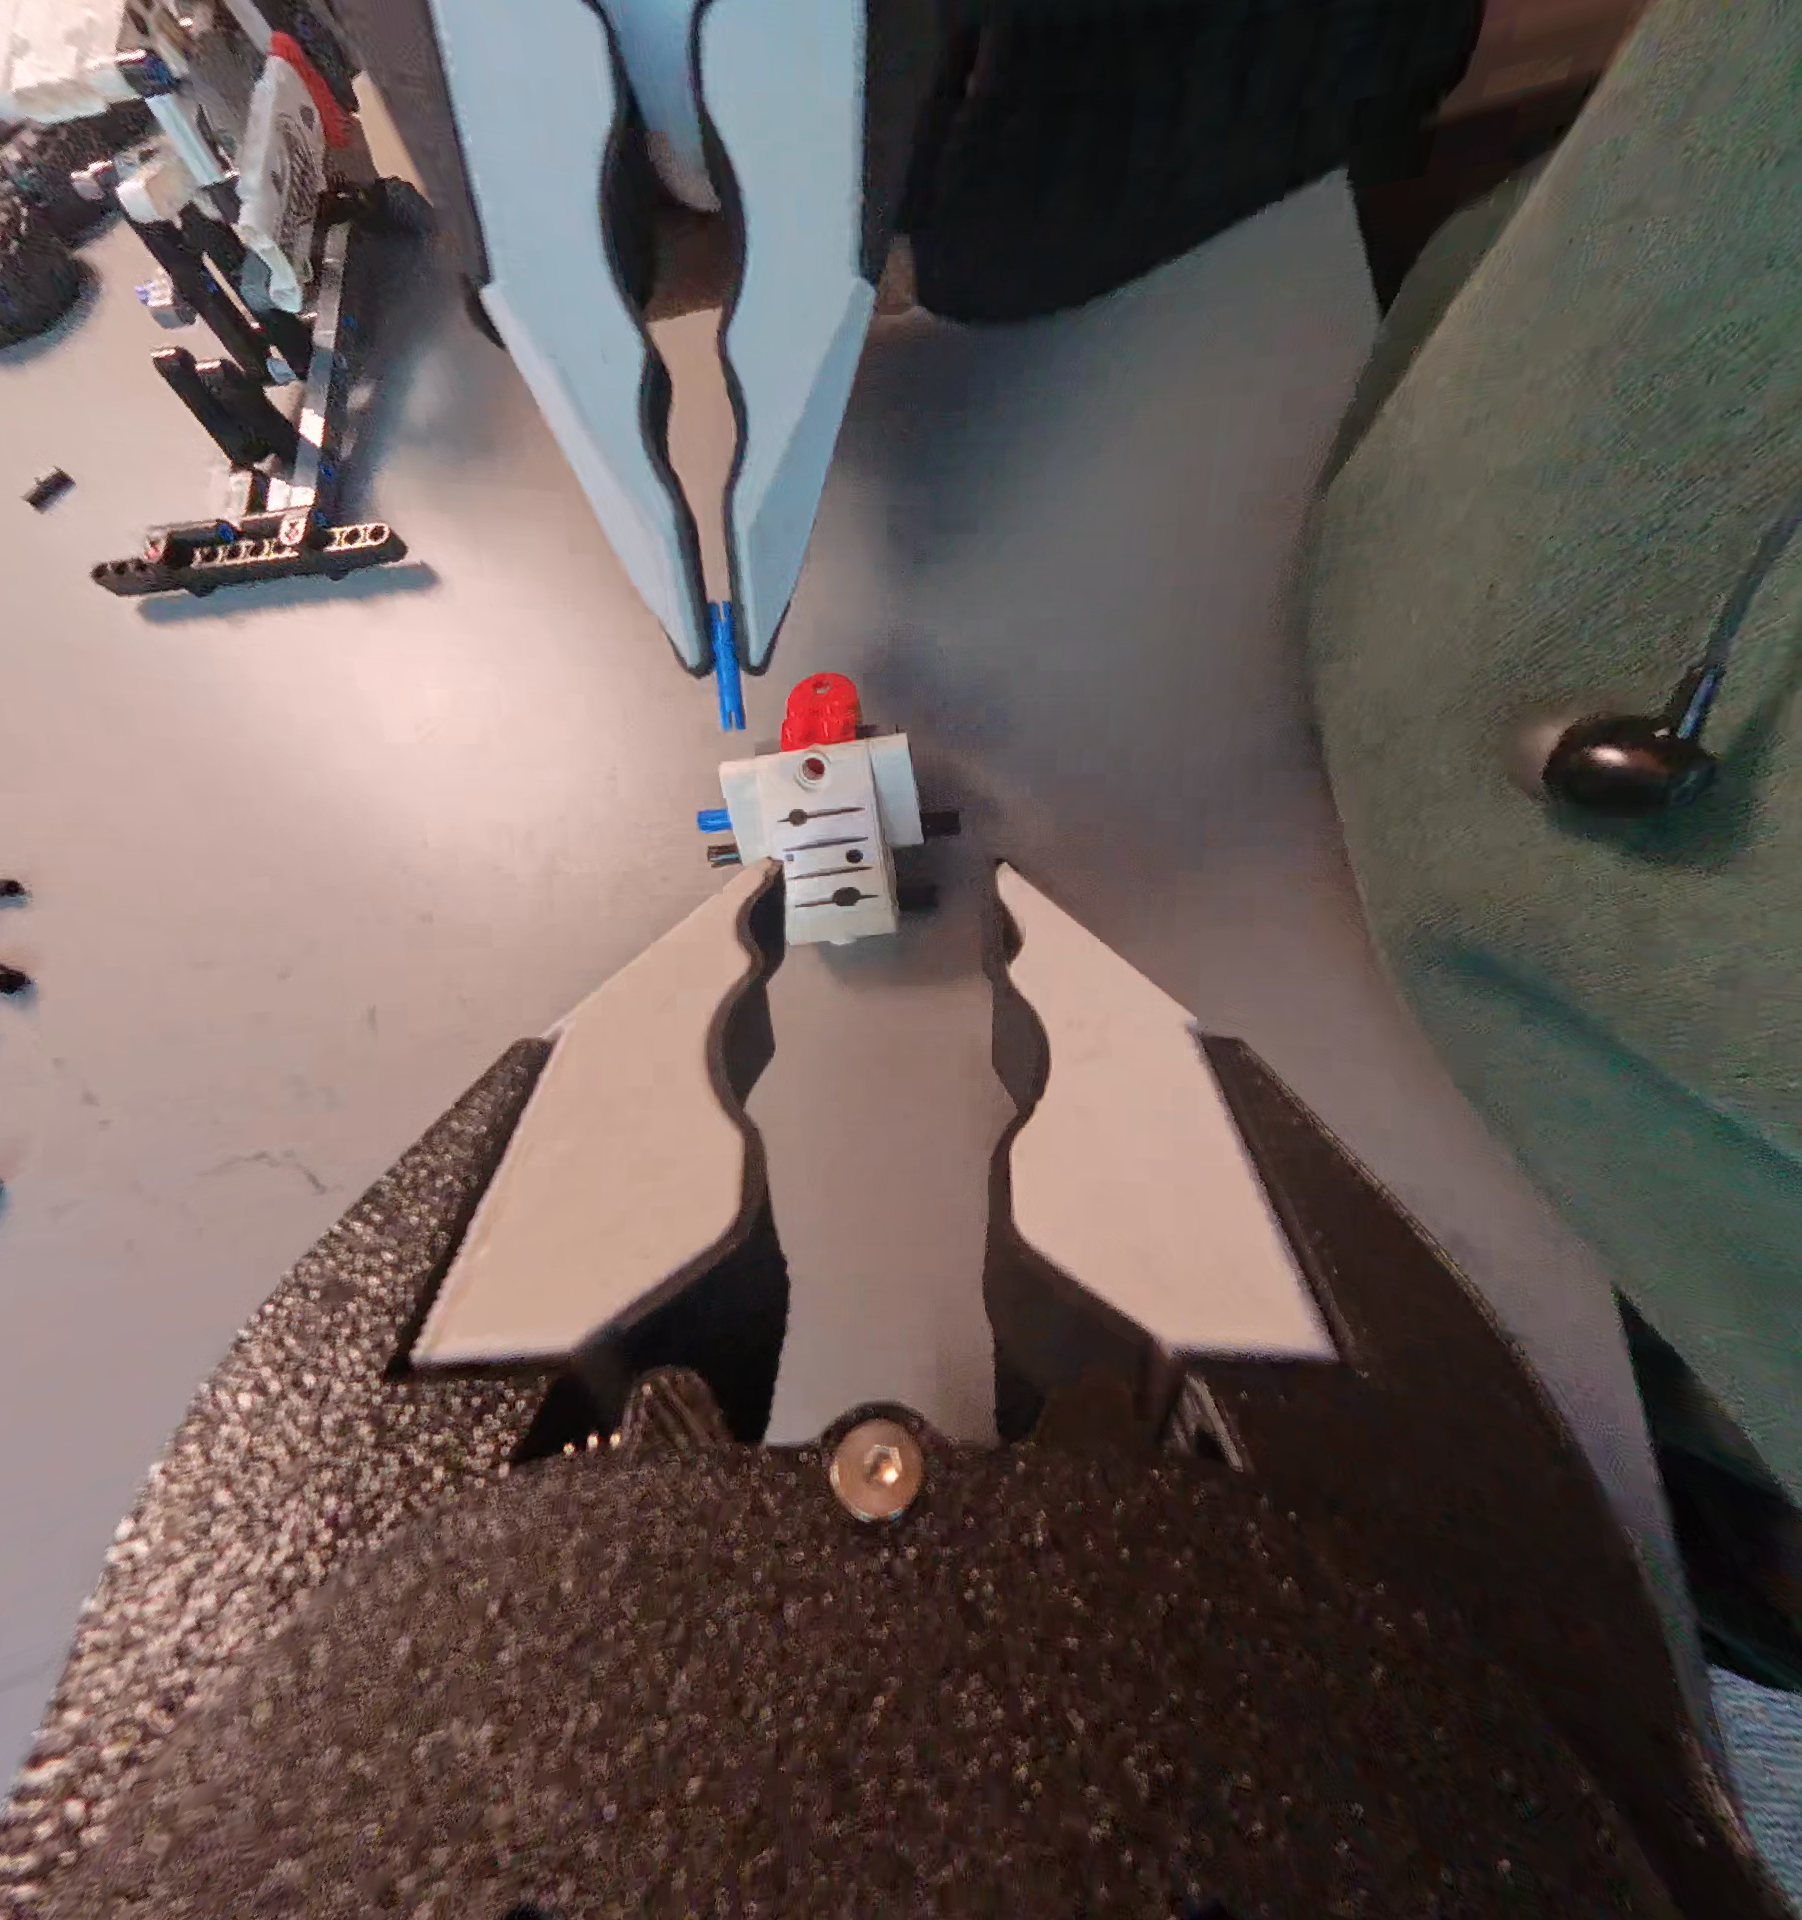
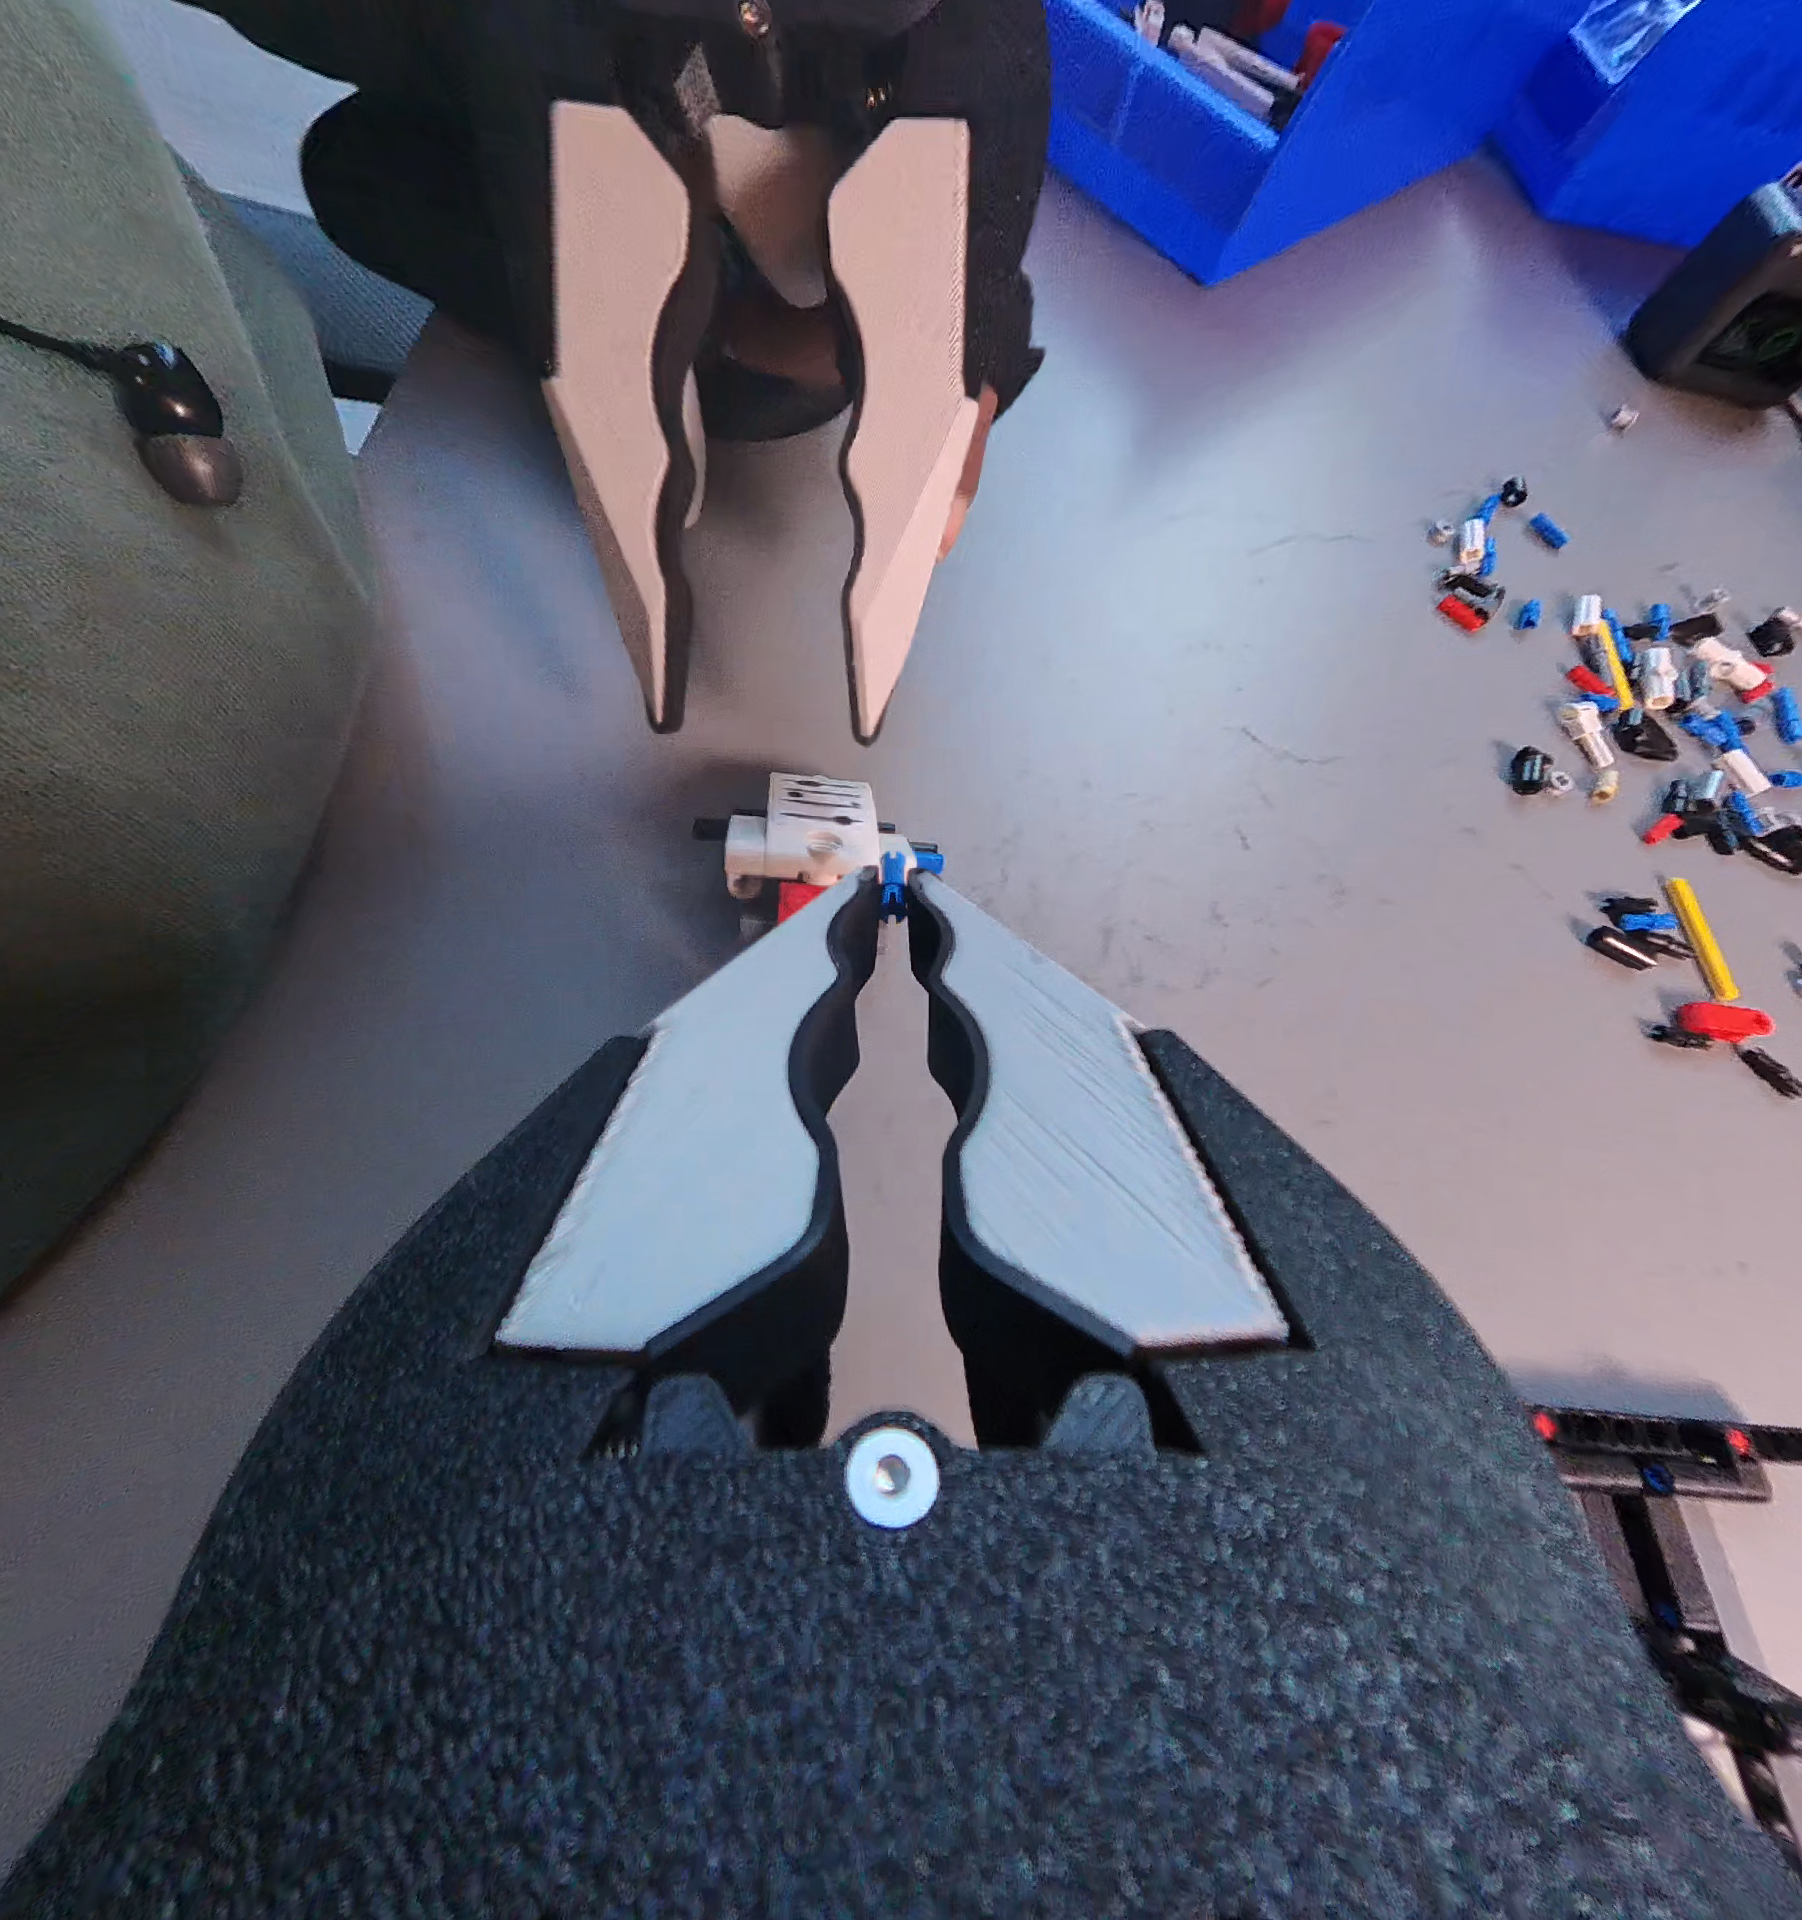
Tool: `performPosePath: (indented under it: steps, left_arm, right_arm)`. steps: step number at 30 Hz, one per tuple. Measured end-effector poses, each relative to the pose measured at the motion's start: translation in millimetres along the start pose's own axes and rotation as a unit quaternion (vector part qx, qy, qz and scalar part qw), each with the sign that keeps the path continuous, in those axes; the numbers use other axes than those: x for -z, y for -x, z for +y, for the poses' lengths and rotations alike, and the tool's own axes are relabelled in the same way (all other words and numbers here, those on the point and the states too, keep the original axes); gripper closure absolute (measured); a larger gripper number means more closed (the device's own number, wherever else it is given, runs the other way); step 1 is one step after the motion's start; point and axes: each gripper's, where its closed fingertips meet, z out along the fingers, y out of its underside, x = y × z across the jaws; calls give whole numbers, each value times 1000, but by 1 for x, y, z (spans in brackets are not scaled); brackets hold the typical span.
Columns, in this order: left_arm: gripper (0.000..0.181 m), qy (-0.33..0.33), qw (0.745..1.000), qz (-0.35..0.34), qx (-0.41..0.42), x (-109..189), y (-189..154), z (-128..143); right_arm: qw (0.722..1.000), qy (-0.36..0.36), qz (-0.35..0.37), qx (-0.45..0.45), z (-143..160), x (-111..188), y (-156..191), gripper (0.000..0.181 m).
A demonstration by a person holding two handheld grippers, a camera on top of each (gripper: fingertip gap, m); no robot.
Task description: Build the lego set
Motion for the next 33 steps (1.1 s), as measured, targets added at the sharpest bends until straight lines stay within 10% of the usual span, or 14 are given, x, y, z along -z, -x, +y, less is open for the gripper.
performPosePath:
  steps: [11, 25, 33]
  left_arm:
    - [144, 53, 997, -25, -48, -29, 13, 10]
    - [144, 34, 961, 208, 178, -27, 14, -7]
    - [144, 18, 960, 215, 179, -32, 23, -13]
  right_arm:
    - [1000, -12, 0, -25, 1, 7, 2, 176]
    - [999, -17, 29, -14, 0, 18, -3, 176]
    - [999, -10, 22, -27, 9, 16, -4, 176]
